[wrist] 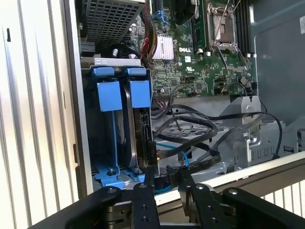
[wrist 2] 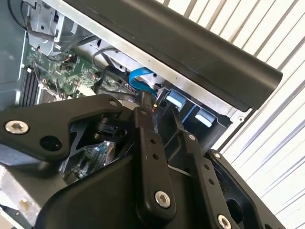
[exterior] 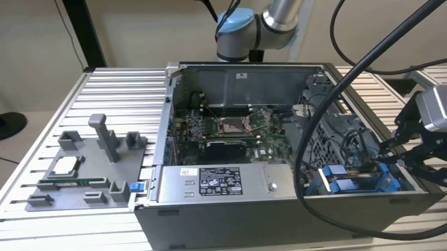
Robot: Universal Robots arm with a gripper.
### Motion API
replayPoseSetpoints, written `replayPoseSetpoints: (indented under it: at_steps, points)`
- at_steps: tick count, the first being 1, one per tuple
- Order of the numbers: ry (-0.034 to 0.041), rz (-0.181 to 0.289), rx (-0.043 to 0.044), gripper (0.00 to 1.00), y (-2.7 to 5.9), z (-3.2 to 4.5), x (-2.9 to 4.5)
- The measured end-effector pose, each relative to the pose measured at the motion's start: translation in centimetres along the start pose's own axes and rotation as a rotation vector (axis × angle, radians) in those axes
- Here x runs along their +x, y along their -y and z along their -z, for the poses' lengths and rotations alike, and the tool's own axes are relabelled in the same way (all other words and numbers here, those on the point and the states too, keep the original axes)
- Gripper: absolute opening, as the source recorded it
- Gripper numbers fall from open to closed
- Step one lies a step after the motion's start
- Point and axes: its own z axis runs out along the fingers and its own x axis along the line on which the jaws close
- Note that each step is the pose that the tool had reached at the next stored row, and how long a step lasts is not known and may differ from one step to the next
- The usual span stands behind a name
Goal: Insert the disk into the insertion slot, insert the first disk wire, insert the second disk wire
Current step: 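Insert the second disk wire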
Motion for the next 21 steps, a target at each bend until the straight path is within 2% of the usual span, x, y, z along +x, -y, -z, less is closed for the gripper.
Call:
replayPoseSetpoints:
  at_steps: [7, 12, 13, 21]
  points:
    - [0.0223, -0.022, 0.0078, 1.0, 0.01, -0.25, 0.02]
    - [0.0302, -0.039, 0.0153, 1.0, 0.01, -0.24, 0.02]
    - [0.0325, -0.044, 0.017, 0.0, 0.0, -0.25, 0.02]
    - [0.0566, -0.089, 0.0358, 0.0, -0.27, -0.08, -0.03]
